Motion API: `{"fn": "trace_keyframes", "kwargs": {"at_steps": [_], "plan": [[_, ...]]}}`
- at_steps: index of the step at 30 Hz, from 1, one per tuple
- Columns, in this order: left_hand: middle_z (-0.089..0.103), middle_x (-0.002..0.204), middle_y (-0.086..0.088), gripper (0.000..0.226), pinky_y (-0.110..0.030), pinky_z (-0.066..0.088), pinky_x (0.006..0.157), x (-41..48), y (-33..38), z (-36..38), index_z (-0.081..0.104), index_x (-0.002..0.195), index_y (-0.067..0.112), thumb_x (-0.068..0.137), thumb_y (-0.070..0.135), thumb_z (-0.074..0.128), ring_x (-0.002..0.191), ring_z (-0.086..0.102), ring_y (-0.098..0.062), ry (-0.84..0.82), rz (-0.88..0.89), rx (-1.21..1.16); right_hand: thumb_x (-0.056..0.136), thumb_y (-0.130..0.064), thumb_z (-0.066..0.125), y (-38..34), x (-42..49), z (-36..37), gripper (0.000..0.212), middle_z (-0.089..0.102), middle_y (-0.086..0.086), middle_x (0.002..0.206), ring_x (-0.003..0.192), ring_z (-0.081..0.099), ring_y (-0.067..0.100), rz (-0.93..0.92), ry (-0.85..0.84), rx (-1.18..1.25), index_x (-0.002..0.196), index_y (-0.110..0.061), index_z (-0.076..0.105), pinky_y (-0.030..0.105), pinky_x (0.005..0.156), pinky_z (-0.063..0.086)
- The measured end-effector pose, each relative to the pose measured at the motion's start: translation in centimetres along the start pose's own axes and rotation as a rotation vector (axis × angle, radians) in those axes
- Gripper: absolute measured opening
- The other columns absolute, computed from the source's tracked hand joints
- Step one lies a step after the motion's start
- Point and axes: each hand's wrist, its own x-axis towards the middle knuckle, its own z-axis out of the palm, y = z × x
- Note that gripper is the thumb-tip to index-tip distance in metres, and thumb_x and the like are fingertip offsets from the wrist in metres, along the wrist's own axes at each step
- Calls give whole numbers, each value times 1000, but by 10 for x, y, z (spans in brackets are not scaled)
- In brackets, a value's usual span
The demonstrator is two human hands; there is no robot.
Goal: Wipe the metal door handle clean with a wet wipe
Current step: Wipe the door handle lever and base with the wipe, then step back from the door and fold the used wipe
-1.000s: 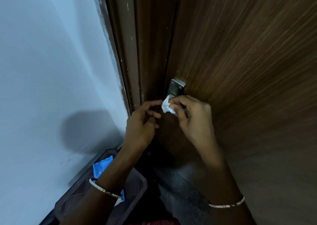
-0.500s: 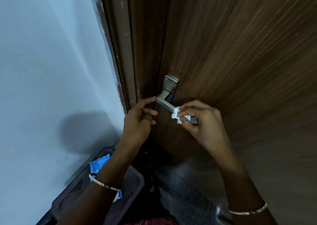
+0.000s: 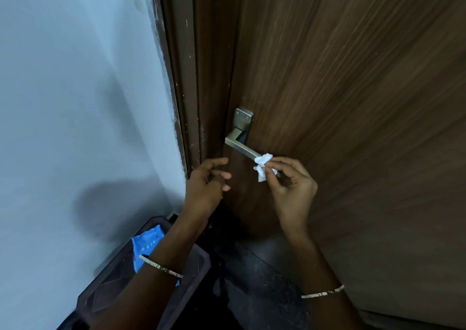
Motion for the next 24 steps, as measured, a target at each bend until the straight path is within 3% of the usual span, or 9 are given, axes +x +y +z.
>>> {"fn": "trace_keyframes", "kwargs": {"at_steps": [6, 11, 13, 16, 19, 21, 24], "plan": [[72, 102, 2, 31, -22, 53, 63, -28, -1, -4, 68, 117, 24, 98, 7, 51, 81, 69, -14, 20, 25, -2, 77, -8, 85, -14, -26, -12, 20, 76, -6, 81, 73, 71, 6, 407, 4, 270, 90, -22, 78, 19, 68, 55], [74, 104, 8, 20, -19, 51, 66, -67, -3, -10, 73, 109, 29, 96, 19, 62, 87, 70, -13, -54, 67, 8, 81, -6, 81, -48, -66, -28, 24, 79, 5, 98, 91, 75, 17, 676, -32, 570, 100, -19, 78, 22, 67, 58], [76, 102, 5, 18, -20, 56, 67, -87, -5, -14, 74, 107, 28, 94, 20, 65, 89, 72, -16, -83, 87, -22, 82, -6, 79, -66, -85, -36, 22, 80, 6, 97, 89, 75, 17, 697, -63, 605, 101, -17, 78, 22, 64, 58], [77, 105, -4, 20, -35, 61, 83, -124, -16, -20, 75, 109, 17, 91, 18, 69, 94, 74, -20, -103, 108, -98, 83, -4, 78, -91, -116, -49, 23, 81, 6, 94, 84, 76, 15, 660, -66, 635, 104, -11, 78, 20, 64, 58], [77, 105, -7, 23, -42, 59, 89, -169, -35, -31, 75, 110, 11, 88, 17, 71, 96, 74, -23, -69, 116, -128, 83, -2, 78, -112, -154, -61, 23, 81, 7, 94, 88, 78, 19, 625, -76, 639, 106, -7, 78, 27, 75, 63], [77, 103, -12, 21, -39, 60, 85, -199, -48, -40, 75, 108, 6, 88, 12, 71, 94, 75, -25, -39, 108, -179, 83, -1, 78, -122, -181, -65, 23, 81, 8, 94, 90, 78, 22, 623, -82, 638, 105, -6, 78, 31, 80, 63], [78, 94, -14, 17, -25, 60, 72, -249, -72, -61, 76, 103, 3, 87, 4, 71, 80, 76, -19, 26, 89, -287, 82, -5, 80, -136, -229, -65, 21, 81, 7, 95, 91, 78, 20, 641, -134, 623, 103, -7, 79, 29, 79, 61]]}}
